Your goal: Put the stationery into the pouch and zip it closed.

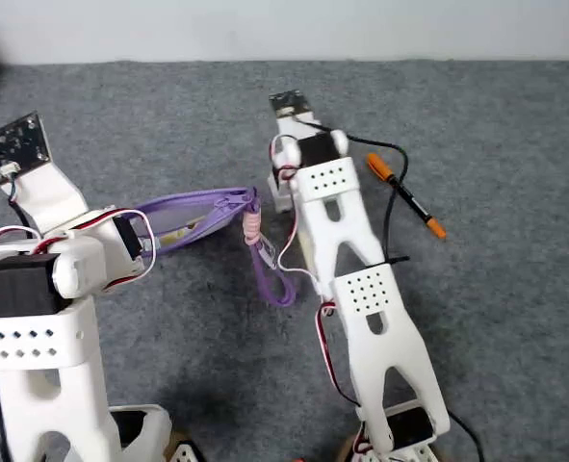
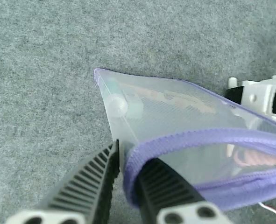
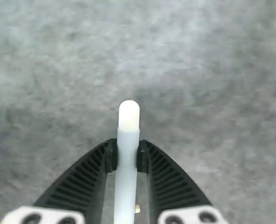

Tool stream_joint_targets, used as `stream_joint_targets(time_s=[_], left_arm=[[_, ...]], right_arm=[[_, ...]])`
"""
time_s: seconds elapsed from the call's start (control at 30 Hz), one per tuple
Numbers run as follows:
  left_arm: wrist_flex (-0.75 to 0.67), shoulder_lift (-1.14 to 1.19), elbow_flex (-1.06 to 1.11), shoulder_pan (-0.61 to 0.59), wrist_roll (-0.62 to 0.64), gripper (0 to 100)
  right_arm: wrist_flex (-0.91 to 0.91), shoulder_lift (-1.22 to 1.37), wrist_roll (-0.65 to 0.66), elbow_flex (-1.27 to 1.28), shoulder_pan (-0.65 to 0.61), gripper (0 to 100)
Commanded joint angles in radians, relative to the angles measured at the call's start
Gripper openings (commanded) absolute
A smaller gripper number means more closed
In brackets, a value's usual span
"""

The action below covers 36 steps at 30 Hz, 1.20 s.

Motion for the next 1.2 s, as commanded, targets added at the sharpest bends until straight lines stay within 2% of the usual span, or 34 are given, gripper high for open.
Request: stream_joint_targets(time_s=[0.0,0.2,0.3,0.6,0.87,1.17], left_arm=[[0.012,-0.002,-0.059,-0.002,0.009,1],[0.012,-0.003,-0.059,-0.002,0.009,1],[0.012,-0.002,-0.061,0.000,0.009,1],[0.011,0.000,-0.059,0.000,0.009,1],[0.009,0.000,-0.059,0.005,0.011,1],[-0.006,0.000,-0.059,0.006,0.149,1]], right_arm=[[0.050,-0.096,0.012,-0.041,0.028,0.8],[0.051,-0.234,0.015,-0.035,0.038,0.8],[0.051,-0.335,0.015,0.051,0.039,0.8],[0.044,-0.846,-0.029,0.715,0.031,0.8],[0.044,-1.170,-0.066,1.037,0.025,0.8],[0.041,-1.526,-0.178,1.166,-0.163,0.8]])
